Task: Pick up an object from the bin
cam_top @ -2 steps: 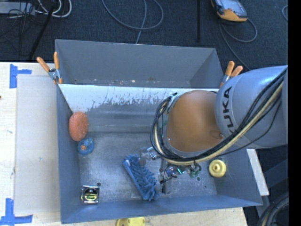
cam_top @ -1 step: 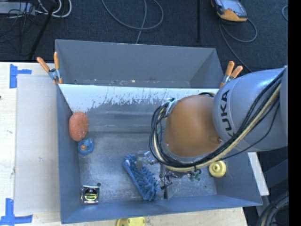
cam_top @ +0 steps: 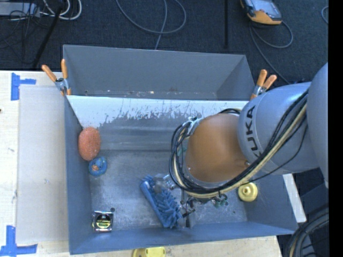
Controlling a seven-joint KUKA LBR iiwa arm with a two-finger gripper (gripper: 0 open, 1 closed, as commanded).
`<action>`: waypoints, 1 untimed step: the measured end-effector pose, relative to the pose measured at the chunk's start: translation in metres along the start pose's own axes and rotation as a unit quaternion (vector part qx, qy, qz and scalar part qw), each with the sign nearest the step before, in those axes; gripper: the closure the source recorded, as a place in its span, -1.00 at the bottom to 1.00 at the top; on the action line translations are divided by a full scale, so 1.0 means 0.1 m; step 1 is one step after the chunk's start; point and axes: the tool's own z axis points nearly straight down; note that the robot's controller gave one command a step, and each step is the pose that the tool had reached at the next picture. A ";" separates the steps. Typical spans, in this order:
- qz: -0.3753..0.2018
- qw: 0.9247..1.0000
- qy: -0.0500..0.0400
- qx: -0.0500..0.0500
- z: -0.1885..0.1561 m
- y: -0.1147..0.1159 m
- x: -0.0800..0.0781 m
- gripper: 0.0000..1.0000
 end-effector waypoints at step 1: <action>-0.070 0.998 -0.006 0.000 0.27 0.09 -0.09 1.00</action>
Offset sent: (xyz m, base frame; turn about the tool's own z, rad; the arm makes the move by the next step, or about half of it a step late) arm 0.0000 0.0000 0.0000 0.0000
